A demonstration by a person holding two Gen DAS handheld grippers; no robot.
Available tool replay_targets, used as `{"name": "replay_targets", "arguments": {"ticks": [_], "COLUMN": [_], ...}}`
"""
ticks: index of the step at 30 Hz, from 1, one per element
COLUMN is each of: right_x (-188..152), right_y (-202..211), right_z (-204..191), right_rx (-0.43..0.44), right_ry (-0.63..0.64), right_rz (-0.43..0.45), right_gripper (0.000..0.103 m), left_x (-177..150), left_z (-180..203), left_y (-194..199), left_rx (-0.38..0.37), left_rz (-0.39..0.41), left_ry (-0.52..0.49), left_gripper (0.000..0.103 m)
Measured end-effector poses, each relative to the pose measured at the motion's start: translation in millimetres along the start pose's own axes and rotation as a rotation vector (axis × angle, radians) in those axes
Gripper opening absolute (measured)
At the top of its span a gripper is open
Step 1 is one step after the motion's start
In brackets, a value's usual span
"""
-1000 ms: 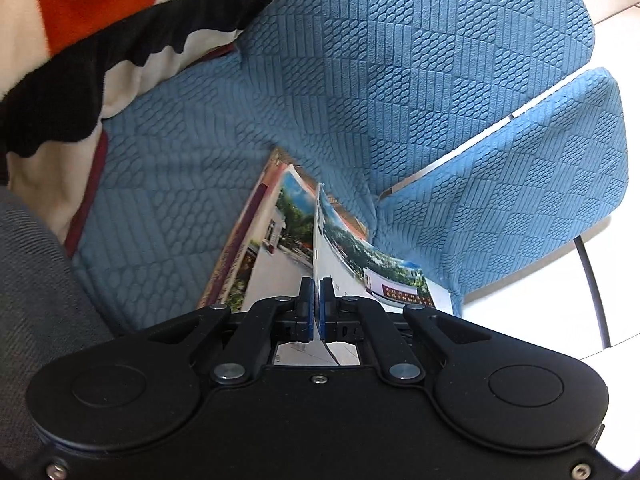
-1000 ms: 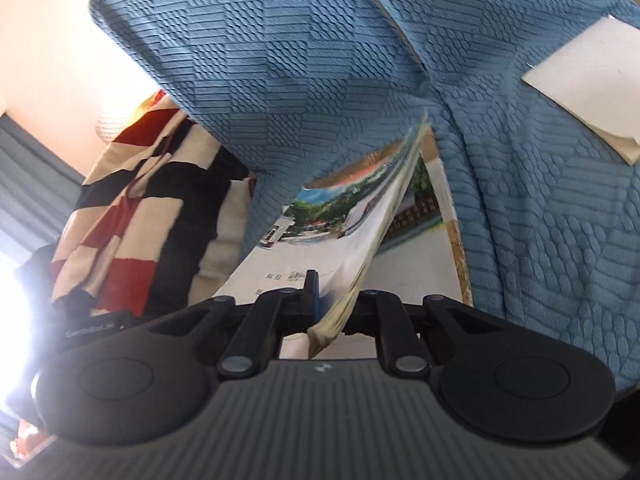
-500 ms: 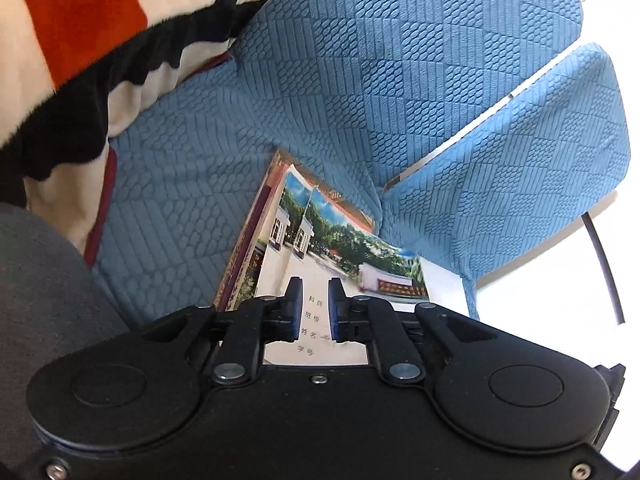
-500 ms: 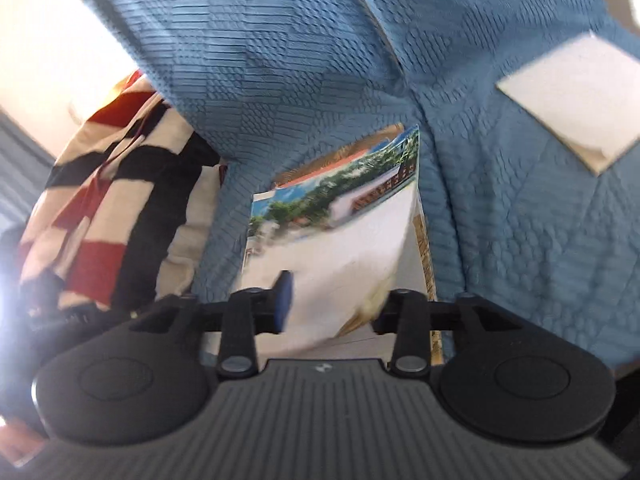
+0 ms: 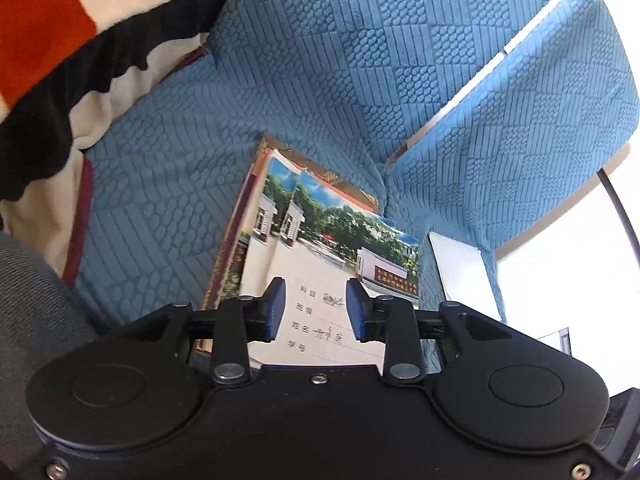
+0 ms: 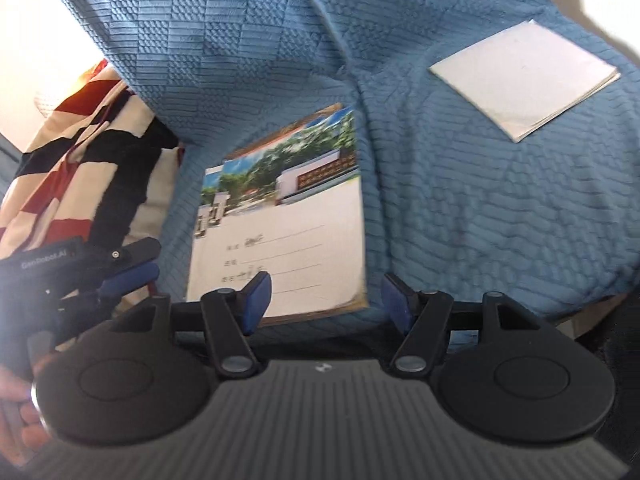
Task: Organize objects
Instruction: 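Lower the forms onto the book stack and open both grippers, then raise both open grippers away from the book stack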
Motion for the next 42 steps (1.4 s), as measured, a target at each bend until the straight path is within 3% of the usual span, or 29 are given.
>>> {"name": "replay_targets", "arguments": {"ticks": [5,12,15,25,31,38,42], "right_x": [8,26,31,38,45,49,49], "right_y": [5,-24,-40,-78,-85,-90,-94], "right_z": [4,8,8,3,-8,-14,-20], "right_rx": [-0.053,-0.091,-0.093,-0.098,-0.124,-0.086,-0.067], "right_ry": [0.068,0.116,0.127,0.183,0.254,0.277,0.305], "right_rz": [0.038,0.049,0.041,-0.023,0.019,0.043,0.033], "right_gripper": [0.064,0.063,0.061,0.059,0.05,0.035,0.033], "left_x": [-1,7,14,27,21,18,17], "left_z": [11,8,4,-5,-3,-1,1], "left_y": [-14,-38,-48,-72,-79,-77,-73], "left_rx": [0.053,0.089,0.131,0.136,0.149,0.152,0.154], "left_rz": [-0.023,-0.003,0.01,-0.002,-0.016,-0.015,-0.011], "left_ry": [-0.078,-0.104,-0.117,-0.109,-0.142,-0.159,-0.168], "left_gripper": [0.039,0.045,0.058,0.062,0.063,0.063,0.063]}}
Point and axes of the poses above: each gripper's, at about its wrist camera, not at the fingertips, and y roughly against the way its jaws point, z to its right, x to its top, the point moved 3 cm from there along -y, roughly the way its jaws point, and after that the axes turned 9 degrees about y, right-handed, at the moved point
